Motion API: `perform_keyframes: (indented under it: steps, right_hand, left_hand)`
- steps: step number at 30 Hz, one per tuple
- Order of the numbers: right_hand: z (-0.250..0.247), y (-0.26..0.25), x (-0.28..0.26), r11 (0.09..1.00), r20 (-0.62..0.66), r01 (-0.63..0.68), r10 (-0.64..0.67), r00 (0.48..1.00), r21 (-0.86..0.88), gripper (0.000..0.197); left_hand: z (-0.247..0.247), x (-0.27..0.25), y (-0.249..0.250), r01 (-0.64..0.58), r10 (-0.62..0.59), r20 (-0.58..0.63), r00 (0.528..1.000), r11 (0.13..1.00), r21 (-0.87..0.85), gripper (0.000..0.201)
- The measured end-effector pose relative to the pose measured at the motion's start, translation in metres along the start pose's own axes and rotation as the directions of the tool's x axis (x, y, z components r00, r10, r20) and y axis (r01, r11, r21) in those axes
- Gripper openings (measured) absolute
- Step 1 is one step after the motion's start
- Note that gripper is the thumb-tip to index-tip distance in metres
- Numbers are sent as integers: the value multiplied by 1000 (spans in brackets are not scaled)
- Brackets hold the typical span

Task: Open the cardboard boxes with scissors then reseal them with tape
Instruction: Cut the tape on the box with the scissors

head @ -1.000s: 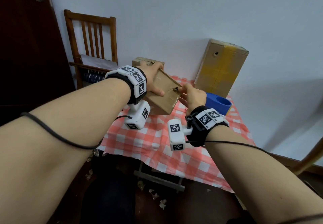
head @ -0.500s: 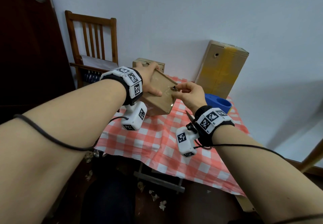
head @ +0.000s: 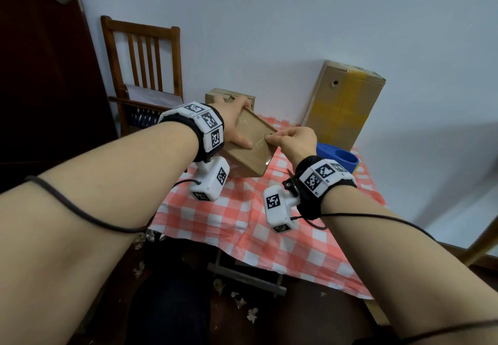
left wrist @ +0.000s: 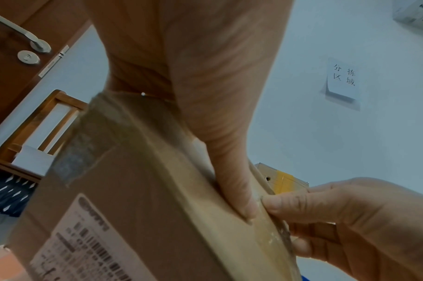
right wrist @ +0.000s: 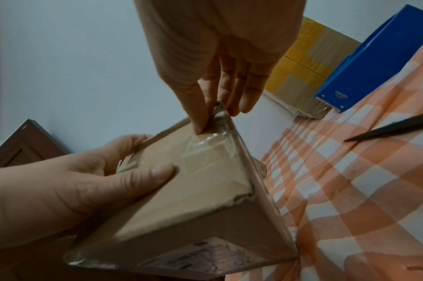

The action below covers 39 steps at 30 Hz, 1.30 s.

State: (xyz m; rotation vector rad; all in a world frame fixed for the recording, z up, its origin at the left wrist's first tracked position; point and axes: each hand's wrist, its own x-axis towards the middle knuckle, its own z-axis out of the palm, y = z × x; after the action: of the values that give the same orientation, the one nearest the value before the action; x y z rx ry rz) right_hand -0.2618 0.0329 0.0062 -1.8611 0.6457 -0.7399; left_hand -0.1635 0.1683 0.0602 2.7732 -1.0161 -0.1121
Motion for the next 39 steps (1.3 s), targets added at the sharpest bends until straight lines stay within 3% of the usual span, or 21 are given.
perform_keyframes:
  steps: [7,12,14,17,19,23,30,35,39]
  right_hand:
    - [-7,-4,4,999,66,-23,26,997,-49,19]
    - [-3,-4,5,996,29,-42,45,999,-81,21]
    - [-3,-5,6,996,22,-64,65,998,-54,20]
    - [-9,-1,5,985,55,-113,107,993,132,10]
    - [-14,3,4,982,101,-67,50,994,175,9]
    - [-18,7,0,997,136,75,-79,988,36,12]
    - [-12,5,-1,970,85,227,-220,972,-82,3]
    - [-5,9,6,967,54,203,-197,979,-154,14]
    - [-6,13,8,984,42,162,-159,986,-73,10]
  left_hand:
    - [-1,-1,0,-16,16,4,1000,1000,6,95]
    - [-1,-2,4,-25,25,5,1000,999,20,94]
    - [-1,-2,2,-26,26,5,1000,1000,13,94]
    - [-1,-2,-2,-23,23,-4,1000,1000,-2,94]
    - [-1,-2,-5,-22,22,-5,1000,1000,-14,95]
    - [-1,-1,-6,-29,29,-6,1000,999,-32,96]
    - [-2,-2,-8,-22,22,3,1000,999,-38,96]
    - [-2,-2,-7,-43,43,-2,999,999,-33,95]
    - [-2,-2,-6,-39,39,1,999,999,-33,95]
